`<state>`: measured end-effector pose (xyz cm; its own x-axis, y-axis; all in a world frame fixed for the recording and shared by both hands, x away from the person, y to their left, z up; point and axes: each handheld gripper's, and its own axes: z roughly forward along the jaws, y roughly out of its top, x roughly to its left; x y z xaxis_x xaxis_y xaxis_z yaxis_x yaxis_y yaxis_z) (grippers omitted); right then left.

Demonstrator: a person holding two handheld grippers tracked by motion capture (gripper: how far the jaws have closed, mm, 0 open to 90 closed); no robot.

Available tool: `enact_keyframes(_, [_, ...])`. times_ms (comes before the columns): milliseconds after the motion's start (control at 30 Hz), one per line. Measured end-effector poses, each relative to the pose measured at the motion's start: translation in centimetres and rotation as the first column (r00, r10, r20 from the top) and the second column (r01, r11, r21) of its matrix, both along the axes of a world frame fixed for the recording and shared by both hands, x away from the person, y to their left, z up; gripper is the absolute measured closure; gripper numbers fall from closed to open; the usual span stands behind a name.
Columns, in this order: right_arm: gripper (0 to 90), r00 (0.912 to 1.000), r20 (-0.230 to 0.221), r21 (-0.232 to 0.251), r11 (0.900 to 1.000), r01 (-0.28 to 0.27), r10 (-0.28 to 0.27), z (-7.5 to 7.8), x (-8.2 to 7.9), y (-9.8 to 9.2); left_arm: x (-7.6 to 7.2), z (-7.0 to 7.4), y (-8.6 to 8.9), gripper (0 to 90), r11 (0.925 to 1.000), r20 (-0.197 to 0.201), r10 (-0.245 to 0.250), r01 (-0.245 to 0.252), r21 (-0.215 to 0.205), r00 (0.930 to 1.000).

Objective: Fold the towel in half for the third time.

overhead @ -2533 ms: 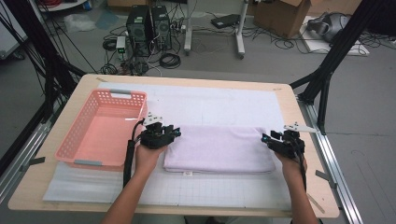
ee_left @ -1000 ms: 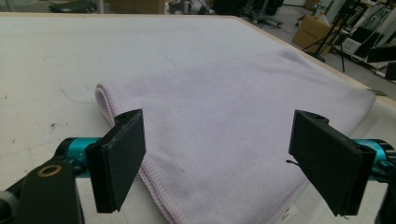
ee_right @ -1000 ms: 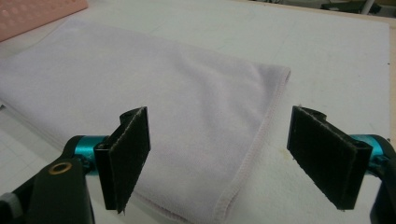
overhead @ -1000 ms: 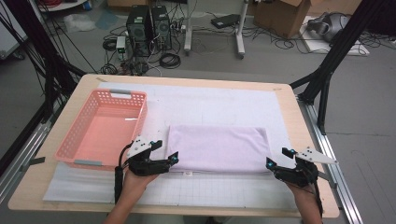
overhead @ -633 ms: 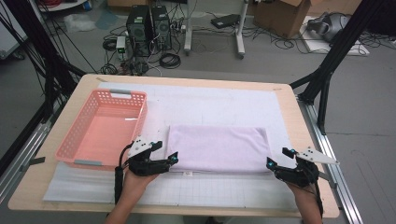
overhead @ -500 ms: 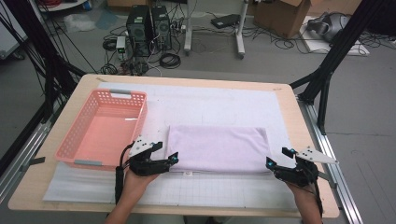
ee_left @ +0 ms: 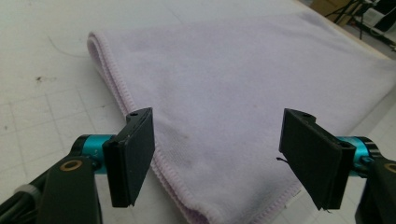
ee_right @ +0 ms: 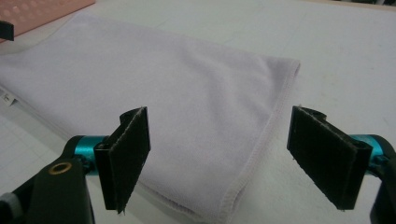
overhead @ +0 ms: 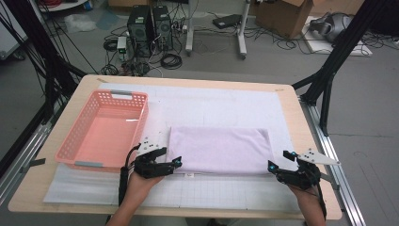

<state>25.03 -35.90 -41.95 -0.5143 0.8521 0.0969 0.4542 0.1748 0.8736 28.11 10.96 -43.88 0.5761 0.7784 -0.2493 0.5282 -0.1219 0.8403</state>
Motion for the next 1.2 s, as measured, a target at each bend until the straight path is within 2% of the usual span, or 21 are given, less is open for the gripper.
enact_keyframes(233, [20.2, 0.9999, -0.011, -0.009, 1.0, -0.011, 0.011, -0.1, 0.2, 0.4, 0.3, -0.6, 0.2, 32.8, 0.9986, -0.048, 0.047, -0.045, 0.026, 0.9977])
enact_keyframes(333, [20.1, 0.9999, -0.013, -0.007, 1.0, -0.006, 0.006, 0.0, 0.4, 0.7, 0.5, -0.8, 0.1, 35.8, 0.9978, -0.062, 0.054, -0.051, 0.043, 0.9966])
enact_keyframes(500, [20.1, 0.9994, -0.011, -0.012, 0.999, -0.034, 0.033, 0.2, 0.7, 1.5, 0.5, -1.2, -0.1, 39.3, 0.9961, -0.095, 0.066, -0.061, 0.064, 0.9933])
enact_keyframes(633, [20.2, 0.9991, -0.004, -0.011, 0.999, -0.043, 0.043, 0.5, 1.2, 2.2, 0.4, -1.2, -0.1, 42.4, 0.9952, -0.094, 0.073, -0.066, 0.072, 0.9929])
enact_keyframes(800, [20.2, 0.9974, 0.01, -0.021, 0.997, -0.071, 0.071, 1.0, 1.6, 3.3, 0.1, -1.2, -0.1, 47.2, 0.9932, -0.078, 0.06, -0.052, 0.104, 0.9952])
enact_keyframes(867, [20.1, 0.9965, 0.016, -0.028, 0.996, -0.082, 0.082, 1.2, 1.8, 3.8, 0.1, -1.2, -0.2, 52.5, 0.9931, -0.076, 0.052, -0.043, 0.109, 0.9957])
enact_keyframes(900, [20.1, 0.9957, 0.019, -0.033, 0.995, -0.09, 0.09, 1.2, 2.0, 3.9, -0.1, -1.2, -0.4, 53.6, 0.9909, -0.065, 0.05, -0.041, 0.128, 0.9967])
enact_keyframes(933, [20.2, 0.9954, 0.009, -0.026, 0.995, -0.095, 0.095, 1.2, 2.1, 4.2, -0.1, -1.2, -0.5, 56.2, 0.9913, -0.065, 0.045, -0.037, 0.126, 0.9969])
enact_keyframes(1000, [20.2, 0.9947, -0.001, -0.025, 0.994, -0.103, 0.103, 1.3, 2.8, 4.6, -0.2, -1.2, -0.6, 60.7, 0.9908, -0.069, 0.048, -0.039, 0.129, 0.9964])
enact_keyframes(1200, [20.3, 0.9913, -0.041, 0.006, 0.992, -0.124, 0.125, 1.3, 5.8, 6.3, -0.2, -1.2, -0.8, 74.6, 0.9948, -0.092, 0.035, -0.026, 0.099, 0.9952])
